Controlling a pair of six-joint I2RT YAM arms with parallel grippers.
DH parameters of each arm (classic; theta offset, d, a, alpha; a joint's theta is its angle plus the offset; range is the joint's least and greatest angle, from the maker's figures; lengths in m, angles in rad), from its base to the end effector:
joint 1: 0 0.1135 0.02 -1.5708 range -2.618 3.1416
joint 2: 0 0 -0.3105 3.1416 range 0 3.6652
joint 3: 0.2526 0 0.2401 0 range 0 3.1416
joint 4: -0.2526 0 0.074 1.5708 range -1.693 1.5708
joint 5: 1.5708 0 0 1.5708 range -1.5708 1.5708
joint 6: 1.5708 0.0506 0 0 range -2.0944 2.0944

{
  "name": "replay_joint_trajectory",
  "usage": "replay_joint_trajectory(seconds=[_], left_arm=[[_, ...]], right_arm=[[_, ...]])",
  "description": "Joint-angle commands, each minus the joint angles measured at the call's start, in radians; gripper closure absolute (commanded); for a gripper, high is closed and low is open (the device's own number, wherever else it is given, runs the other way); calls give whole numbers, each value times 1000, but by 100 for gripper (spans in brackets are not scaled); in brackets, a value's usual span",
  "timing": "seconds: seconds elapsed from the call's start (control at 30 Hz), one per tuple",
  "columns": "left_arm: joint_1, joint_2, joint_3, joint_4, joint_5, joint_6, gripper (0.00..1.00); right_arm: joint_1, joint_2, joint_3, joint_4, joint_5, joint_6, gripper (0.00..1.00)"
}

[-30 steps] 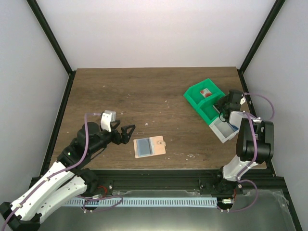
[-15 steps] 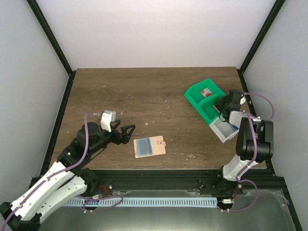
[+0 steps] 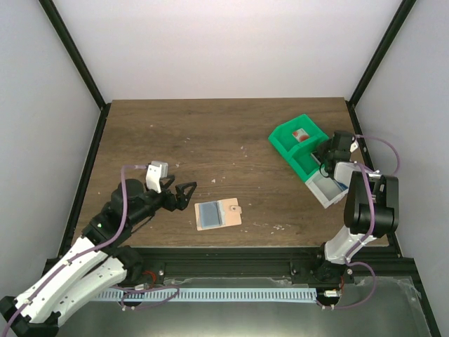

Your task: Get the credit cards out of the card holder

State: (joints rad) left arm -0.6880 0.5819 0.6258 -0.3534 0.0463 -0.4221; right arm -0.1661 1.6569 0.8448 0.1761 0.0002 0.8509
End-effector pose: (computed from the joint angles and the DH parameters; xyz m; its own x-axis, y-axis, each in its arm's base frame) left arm 0.0826 -0.0709 0.3164 -0.4885 -0.1282 -0.8631 0.5133 0.7577 -0.4031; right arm 0.3456 -0.0580 0.2214 -0.2618 0.8063 -0.5305 0.5496 0.5764 0.6048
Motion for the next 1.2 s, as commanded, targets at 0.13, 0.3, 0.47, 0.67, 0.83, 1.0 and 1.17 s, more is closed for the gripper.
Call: replay_joint_trajectory(seconds=[0.13,0.3,0.47,0.67,0.83,1.0,1.17], left_arm=[[-2,-28,-14,13,-3,6,0],[-2,-28,-14,13,-3,5,0],[-2,-32,-13,11,-5,5,0],[-2,-33,-15,11,-8,5,0],[-2,-34,-14,10,-11,5,0],[-2,-30,-12,10,-10,5,0],[-2,-30,-12,10,-8,5,0]], right_arm=[[-13,-52,34,40,13,-10,99],[-13,-45,28,33,24,-19,99],[-13,-11,38,29,0,-54,97],[-13,4,43,11,10,-54,95],[-13,7,73,-46,49,-46,89],[-13,-1,98,-98,79,-47,85],[-13,-26,105,-128,95,-48,83]])
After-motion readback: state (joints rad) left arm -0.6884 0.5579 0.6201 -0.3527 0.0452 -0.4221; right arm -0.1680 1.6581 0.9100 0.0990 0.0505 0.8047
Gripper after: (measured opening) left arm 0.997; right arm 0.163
